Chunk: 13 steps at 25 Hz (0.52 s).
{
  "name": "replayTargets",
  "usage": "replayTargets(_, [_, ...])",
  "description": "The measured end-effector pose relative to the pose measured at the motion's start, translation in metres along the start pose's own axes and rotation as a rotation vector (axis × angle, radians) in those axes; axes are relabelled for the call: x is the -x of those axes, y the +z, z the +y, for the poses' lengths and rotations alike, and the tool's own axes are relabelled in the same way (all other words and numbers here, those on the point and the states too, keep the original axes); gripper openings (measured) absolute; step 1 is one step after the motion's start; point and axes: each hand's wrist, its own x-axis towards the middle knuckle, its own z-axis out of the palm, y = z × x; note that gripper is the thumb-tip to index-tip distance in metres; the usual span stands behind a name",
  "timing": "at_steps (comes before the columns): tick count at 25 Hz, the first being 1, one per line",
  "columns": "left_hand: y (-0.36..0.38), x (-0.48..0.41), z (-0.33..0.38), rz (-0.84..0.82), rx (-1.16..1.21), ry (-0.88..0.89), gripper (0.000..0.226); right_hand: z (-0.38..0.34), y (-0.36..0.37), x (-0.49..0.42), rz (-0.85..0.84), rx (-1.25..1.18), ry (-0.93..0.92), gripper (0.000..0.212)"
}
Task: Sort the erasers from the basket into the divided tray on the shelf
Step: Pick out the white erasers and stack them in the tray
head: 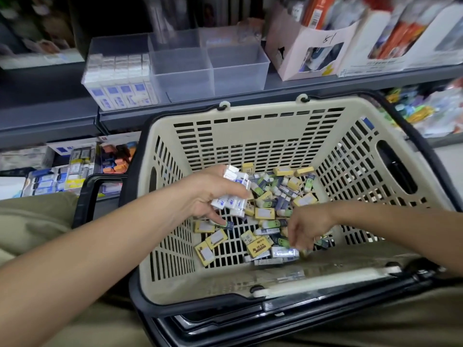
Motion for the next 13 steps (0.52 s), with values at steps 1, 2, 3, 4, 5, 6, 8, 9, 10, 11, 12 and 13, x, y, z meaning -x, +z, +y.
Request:
replayTargets(1, [0.001,0.001,0.0,-0.012,0.0,0.005,0.033,0.003,0.007,-0.002,-0.031,0.004,0.031,0.025])
replayTargets(2, [0.002,0.001,0.0,-0.025,0.004,0.009,0.033,0.005,0.012,-0.004,-0.031,0.01,0.038,0.025])
replayTargets(3, [0.002,0.001,0.0,-0.037,0.01,0.011,0.032,0.005,0.014,-0.006,-0.017,0.026,0.031,0.027])
replayTargets(4, [0.002,0.002,0.0,-0.046,0.019,0.011,0.032,0.006,0.014,-0.007,-0.001,0.052,0.016,0.031])
replayTargets(5, [0.002,0.002,0.0,-0.05,0.029,0.009,0.032,0.005,0.014,-0.008,0.022,0.09,-0.005,0.037])
replayTargets(6, [0.001,0.001,0.0,-0.053,0.04,0.007,0.032,0.004,0.014,-0.009,0.056,0.133,-0.026,0.042])
replayTargets(8, [0.0,0.0,0.0,-0.056,0.054,0.011,0.032,0.002,0.017,-0.011,0.126,0.242,-0.078,0.045])
replayTargets(9, [0.0,0.0,0.0,-0.057,0.059,0.017,0.032,0.001,0.02,-0.013,0.144,0.315,-0.095,0.046])
replayTargets(10, [0.0,-0.001,0.0,-0.059,0.063,0.024,0.031,-0.001,0.022,-0.016,0.146,0.384,-0.094,0.046])
replayTargets(11, [0.0,-0.002,-0.001,-0.061,0.066,0.031,0.03,-0.002,0.024,-0.018,0.145,0.431,-0.083,0.047])
replayTargets(12, [0.0,-0.003,-0.001,-0.06,0.067,0.037,0.029,-0.004,0.027,-0.02,0.151,0.456,-0.074,0.047])
replayTargets(13, [0.0,-0.003,-0.001,-0.058,0.067,0.042,0.028,-0.005,0.03,-0.023,0.168,0.468,-0.072,0.046])
